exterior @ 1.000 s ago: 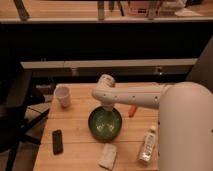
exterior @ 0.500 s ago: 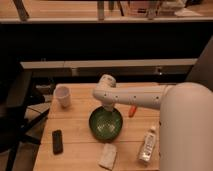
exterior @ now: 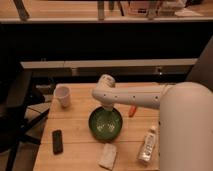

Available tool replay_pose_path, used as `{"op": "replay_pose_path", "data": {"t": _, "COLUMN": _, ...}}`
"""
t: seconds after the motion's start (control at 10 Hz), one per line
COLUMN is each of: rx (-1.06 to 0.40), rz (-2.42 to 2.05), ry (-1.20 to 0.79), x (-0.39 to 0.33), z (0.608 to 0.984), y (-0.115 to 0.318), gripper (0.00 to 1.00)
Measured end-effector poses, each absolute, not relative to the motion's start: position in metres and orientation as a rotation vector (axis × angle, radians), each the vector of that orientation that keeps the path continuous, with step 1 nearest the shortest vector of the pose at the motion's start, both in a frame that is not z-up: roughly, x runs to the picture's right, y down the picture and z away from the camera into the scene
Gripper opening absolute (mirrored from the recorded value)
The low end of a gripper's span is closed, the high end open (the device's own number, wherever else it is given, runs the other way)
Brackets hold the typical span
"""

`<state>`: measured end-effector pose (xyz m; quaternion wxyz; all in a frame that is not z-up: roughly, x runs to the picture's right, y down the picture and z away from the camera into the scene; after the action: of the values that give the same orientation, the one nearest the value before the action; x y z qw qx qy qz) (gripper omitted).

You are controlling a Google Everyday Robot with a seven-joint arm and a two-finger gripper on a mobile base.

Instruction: Drag the ceramic bowl in a circle

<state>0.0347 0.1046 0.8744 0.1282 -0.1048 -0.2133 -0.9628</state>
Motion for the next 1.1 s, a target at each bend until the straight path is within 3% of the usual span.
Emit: {"op": "replay_pose_path", "data": {"t": 1.1, "rx": -0.273, "rz": -2.862, "ry": -0.632, "x": 0.0306, "z": 0.8737, "y": 0.1031, "gripper": 0.01}}
